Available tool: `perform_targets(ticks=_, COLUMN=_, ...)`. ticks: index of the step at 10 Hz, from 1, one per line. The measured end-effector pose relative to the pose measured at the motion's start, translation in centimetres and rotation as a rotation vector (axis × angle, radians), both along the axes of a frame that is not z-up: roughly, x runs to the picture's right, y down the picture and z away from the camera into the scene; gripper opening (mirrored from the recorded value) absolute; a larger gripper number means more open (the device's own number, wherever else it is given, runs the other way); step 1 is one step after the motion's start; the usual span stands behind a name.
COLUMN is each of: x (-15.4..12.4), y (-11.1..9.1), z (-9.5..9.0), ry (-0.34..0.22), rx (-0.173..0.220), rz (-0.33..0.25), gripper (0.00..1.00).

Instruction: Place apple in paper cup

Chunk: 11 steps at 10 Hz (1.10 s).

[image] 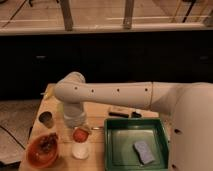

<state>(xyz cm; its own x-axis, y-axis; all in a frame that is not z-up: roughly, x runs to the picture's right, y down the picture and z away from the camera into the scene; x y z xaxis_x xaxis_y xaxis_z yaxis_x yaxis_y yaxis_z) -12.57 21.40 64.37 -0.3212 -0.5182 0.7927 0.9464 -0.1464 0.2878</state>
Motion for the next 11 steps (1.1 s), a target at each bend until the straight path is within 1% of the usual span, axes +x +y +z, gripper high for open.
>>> perform_targets(ticks=3, x=0.01, y=0.94, z=-0.08, ry=0.001, rx=-0.022, rz=-0.013, gripper=0.0)
perform_targets(ticks=5, x=0.1, y=1.16, z=-0.02, ry=0.008, rx=-0.029, rz=-0.02, gripper=0.0)
perform_targets(ticks=9, x=0.31, y=1.24, z=0.08, ry=0.015, rx=-0.033, rz=-0.023, gripper=0.0)
perform_targets(ticks=10, x=0.42, y=1.25, z=0.15, ry=0.014, rx=-0.034, rz=-0.02, gripper=0.05)
perform_targets(ticks=11, x=0.49, y=1.22, z=0.23, ry=0.012, rx=-0.036, rz=-0.016, gripper=0.14)
